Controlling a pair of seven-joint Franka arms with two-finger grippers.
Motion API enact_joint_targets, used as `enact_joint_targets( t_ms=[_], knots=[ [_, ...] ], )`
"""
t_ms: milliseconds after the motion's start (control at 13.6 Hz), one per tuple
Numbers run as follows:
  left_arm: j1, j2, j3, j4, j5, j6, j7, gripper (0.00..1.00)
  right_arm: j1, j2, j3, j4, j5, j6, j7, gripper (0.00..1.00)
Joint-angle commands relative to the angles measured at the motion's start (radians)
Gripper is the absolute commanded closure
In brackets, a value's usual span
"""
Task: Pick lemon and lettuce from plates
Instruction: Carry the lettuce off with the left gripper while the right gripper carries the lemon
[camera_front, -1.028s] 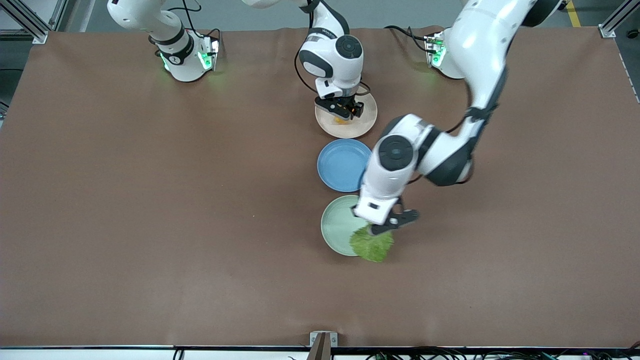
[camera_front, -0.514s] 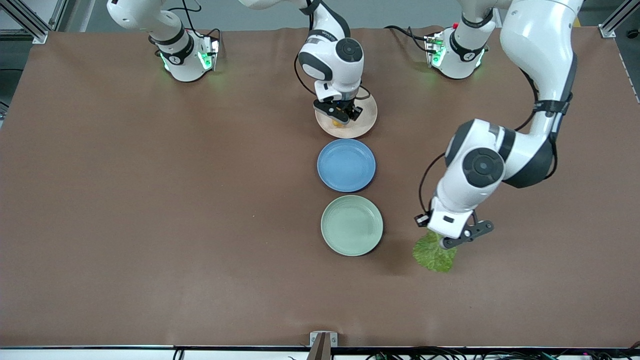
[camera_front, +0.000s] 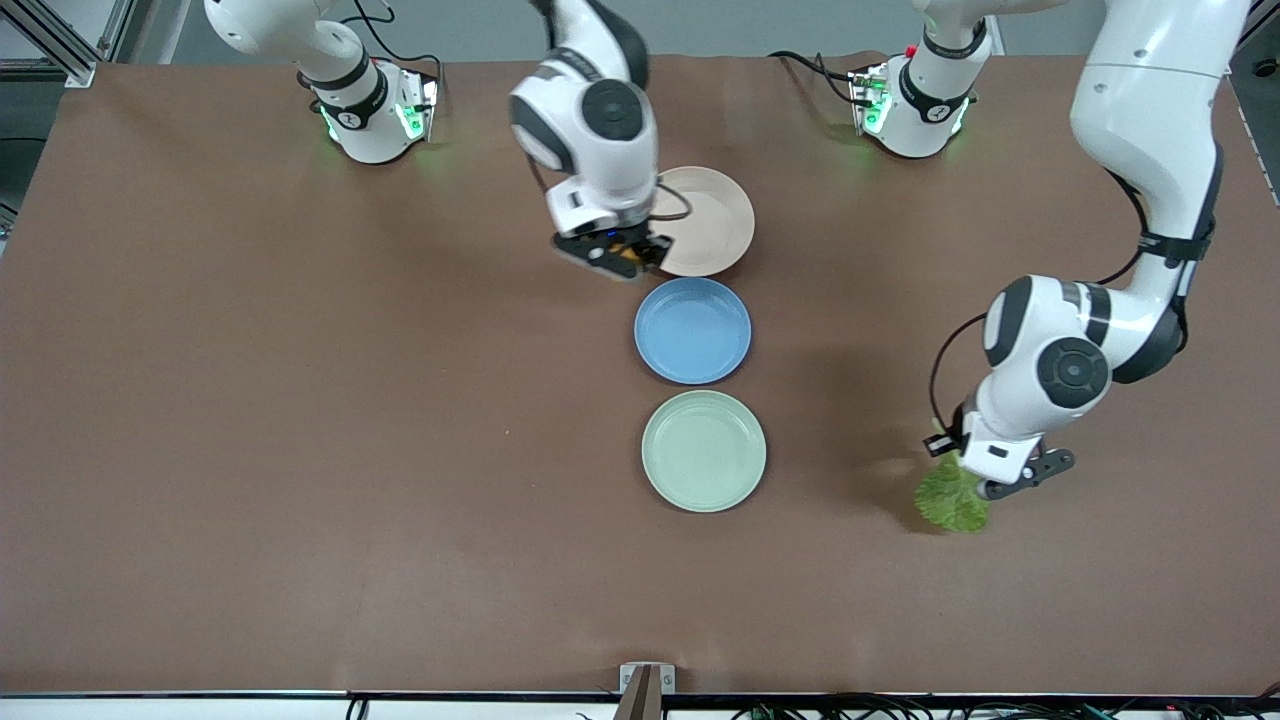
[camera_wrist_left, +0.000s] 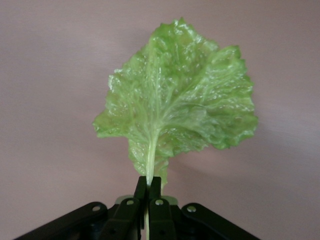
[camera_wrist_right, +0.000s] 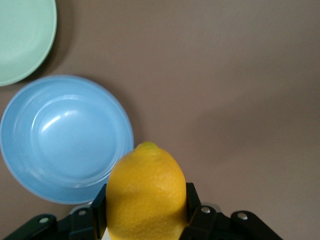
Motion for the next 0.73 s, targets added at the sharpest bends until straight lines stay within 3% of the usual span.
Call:
enact_joint_targets(
  t_ms=[0,73,147,220,294,367,661],
  knots=[
    [0.025,0.009,-0.015,-0.022,0.023,0.021,0.010,0.98,-0.155,-0.166,0.018,-0.199,0.002,0.021,-0.222,0.99],
    [0.028,0.018,-0.013,-0.022,0.023,0.021,0.012,0.90,-0.219,-0.185,0.018,-0.235,0.002,0.027,-0.316,0.99],
    [0.040,0.024,-0.013,-0.022,0.025,0.021,0.013,0.73,-0.274,-0.185,0.018,-0.247,-0.001,0.029,-0.393,0.99],
    [0.042,0.029,-0.013,-0.020,0.025,0.021,0.013,0.47,-0.331,-0.183,0.018,-0.255,-0.004,0.030,-0.469,0.99],
    [0.042,0.028,-0.013,-0.019,0.025,0.019,0.012,0.04,-0.373,-0.182,0.018,-0.256,-0.005,0.032,-0.537,0.99],
    [0.038,0.023,-0.013,-0.014,0.023,0.010,0.009,0.00,-0.420,-0.180,0.017,-0.264,-0.007,0.034,-0.618,0.99],
    [0.027,-0.024,-0.018,0.033,0.025,-0.043,0.006,0.00,-0.627,-0.171,0.018,-0.310,-0.007,0.118,-0.951,0.98]
  ],
)
